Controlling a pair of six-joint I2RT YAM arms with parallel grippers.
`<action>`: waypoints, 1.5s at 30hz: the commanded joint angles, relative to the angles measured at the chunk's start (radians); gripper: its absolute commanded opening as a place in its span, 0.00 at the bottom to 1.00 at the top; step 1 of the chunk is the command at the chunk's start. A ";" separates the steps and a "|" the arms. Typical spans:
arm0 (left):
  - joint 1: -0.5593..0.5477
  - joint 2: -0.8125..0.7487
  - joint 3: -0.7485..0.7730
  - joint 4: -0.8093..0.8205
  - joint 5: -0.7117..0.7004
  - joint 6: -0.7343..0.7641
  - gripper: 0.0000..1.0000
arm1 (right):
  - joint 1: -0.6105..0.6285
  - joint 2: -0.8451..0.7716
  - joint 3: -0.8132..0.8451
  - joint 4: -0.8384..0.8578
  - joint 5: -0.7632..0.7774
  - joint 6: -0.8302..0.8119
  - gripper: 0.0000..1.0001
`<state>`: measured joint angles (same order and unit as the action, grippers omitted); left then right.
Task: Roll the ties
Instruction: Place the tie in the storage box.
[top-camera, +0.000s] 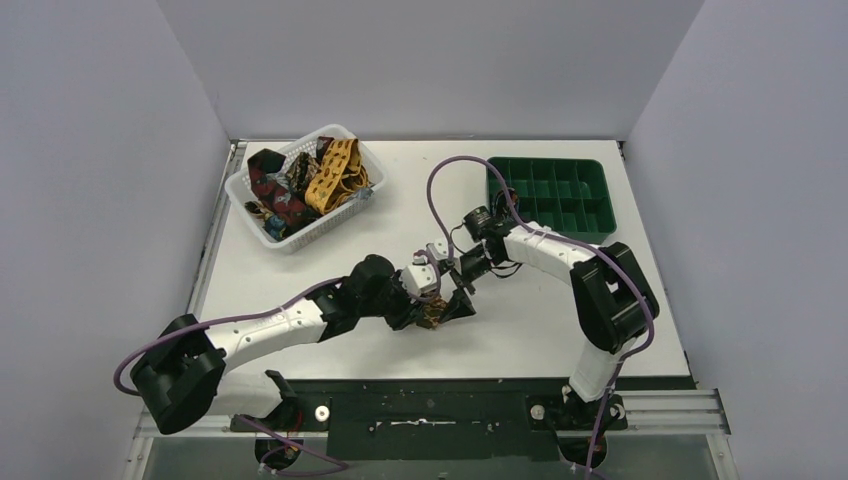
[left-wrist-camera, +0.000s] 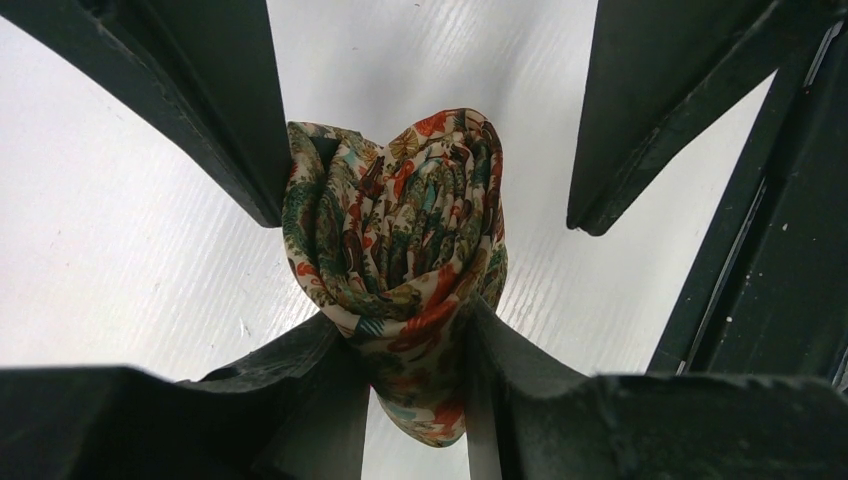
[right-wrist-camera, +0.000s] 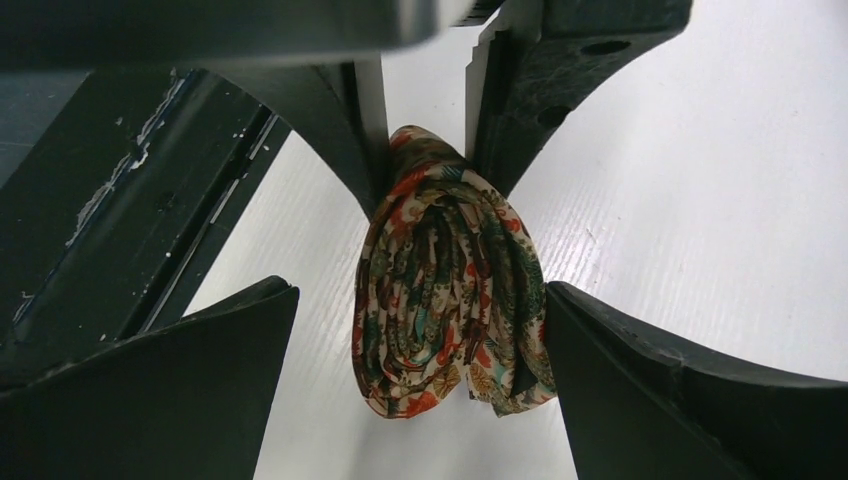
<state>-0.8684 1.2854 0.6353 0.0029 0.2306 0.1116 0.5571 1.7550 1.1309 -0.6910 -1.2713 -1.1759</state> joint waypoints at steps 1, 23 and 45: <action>-0.012 -0.046 0.058 -0.029 -0.016 0.063 0.00 | 0.005 0.011 0.047 -0.083 -0.059 -0.112 0.97; -0.032 -0.093 0.055 0.056 -0.045 0.052 0.00 | 0.061 -0.037 -0.059 0.260 0.081 0.280 0.81; -0.031 -0.134 0.011 0.022 -0.106 0.041 0.00 | 0.058 -0.116 -0.079 0.308 0.147 0.391 0.03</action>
<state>-0.8955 1.1835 0.6495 0.0006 0.1375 0.1425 0.6113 1.6970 1.0328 -0.4118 -1.1213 -0.7910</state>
